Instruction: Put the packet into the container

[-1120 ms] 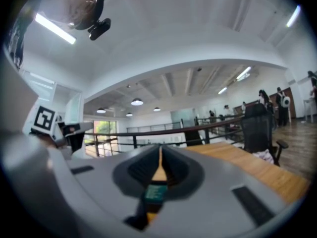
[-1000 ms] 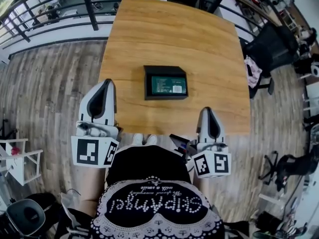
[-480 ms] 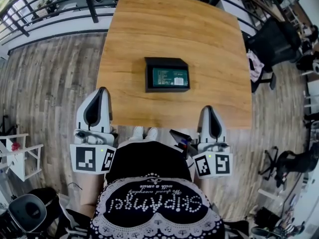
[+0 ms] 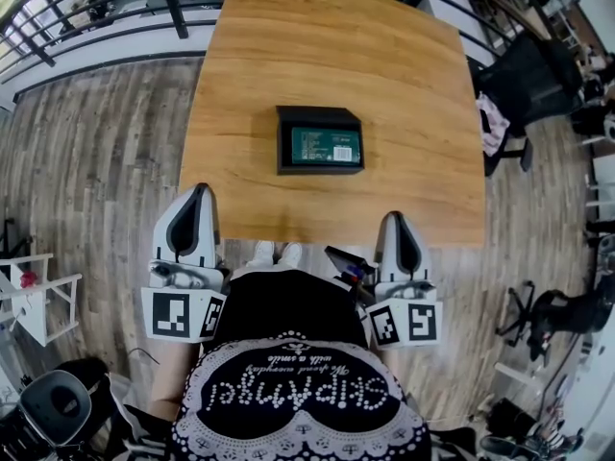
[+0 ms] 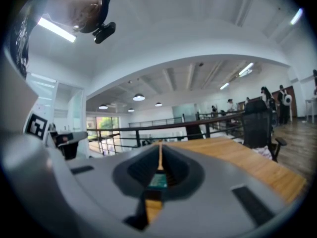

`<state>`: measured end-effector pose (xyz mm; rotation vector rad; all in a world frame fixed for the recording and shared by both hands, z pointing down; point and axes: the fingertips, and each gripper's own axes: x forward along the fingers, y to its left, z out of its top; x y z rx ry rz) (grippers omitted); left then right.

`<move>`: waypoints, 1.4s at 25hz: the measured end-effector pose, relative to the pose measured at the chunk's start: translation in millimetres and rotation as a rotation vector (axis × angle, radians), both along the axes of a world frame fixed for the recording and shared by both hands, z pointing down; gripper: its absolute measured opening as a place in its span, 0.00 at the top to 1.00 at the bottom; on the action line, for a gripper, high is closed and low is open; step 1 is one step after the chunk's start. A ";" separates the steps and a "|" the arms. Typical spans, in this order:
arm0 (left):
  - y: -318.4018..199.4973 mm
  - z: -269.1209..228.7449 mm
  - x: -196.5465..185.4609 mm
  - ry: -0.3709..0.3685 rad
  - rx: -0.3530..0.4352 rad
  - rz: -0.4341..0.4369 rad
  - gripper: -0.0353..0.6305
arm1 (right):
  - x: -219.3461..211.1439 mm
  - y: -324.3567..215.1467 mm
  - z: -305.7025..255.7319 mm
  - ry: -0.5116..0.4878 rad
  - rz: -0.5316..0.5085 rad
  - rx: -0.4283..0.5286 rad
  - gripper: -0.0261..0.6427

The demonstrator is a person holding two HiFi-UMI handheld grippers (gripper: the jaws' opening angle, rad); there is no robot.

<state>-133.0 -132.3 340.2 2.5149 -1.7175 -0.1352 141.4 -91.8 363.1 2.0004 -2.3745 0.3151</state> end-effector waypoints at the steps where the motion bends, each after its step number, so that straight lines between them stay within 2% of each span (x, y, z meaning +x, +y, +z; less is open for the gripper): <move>1: 0.4 1.5 -0.3 0.003 -0.006 -0.004 0.91 | -0.1 0.2 0.3 0.002 -0.001 0.000 0.90; 13: -5.8 -1.5 7.3 0.036 -0.017 0.000 0.91 | 4.4 -3.2 -0.5 0.015 -0.007 -0.015 0.90; 18: -10.4 -1.3 8.8 0.018 -0.023 0.001 0.91 | 6.2 -6.3 -1.7 0.021 -0.006 -0.013 0.90; 35: -12.5 0.2 11.5 0.071 -0.055 0.012 0.91 | 2.2 -6.5 -1.8 0.031 0.001 -0.037 0.91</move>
